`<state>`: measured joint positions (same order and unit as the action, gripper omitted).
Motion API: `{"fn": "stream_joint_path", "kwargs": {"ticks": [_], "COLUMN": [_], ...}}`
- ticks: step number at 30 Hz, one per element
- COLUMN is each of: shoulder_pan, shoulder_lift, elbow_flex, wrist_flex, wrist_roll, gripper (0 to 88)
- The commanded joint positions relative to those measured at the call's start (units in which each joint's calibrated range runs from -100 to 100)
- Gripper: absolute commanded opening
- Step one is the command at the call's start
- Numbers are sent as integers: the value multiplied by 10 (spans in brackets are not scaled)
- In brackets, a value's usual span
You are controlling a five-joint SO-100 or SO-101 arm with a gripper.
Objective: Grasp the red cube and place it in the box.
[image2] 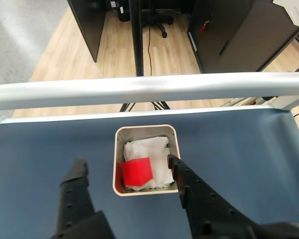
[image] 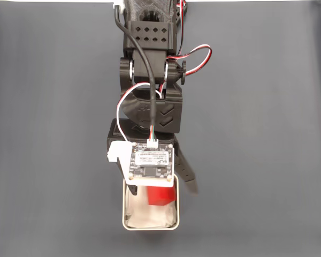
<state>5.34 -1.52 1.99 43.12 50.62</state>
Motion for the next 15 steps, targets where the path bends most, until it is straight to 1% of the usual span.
{"fn": "stream_joint_path", "kwargs": {"ticks": [1, 6, 15], "shoulder_pan": [4, 4, 4], "shoulder_lift": [-15, -16, -17], "elbow_flex": [-31, -30, -28], "wrist_flex": [-6, -5, -11], "wrist_roll": [-5, -3, -5], "gripper": [501, 540, 551]}}
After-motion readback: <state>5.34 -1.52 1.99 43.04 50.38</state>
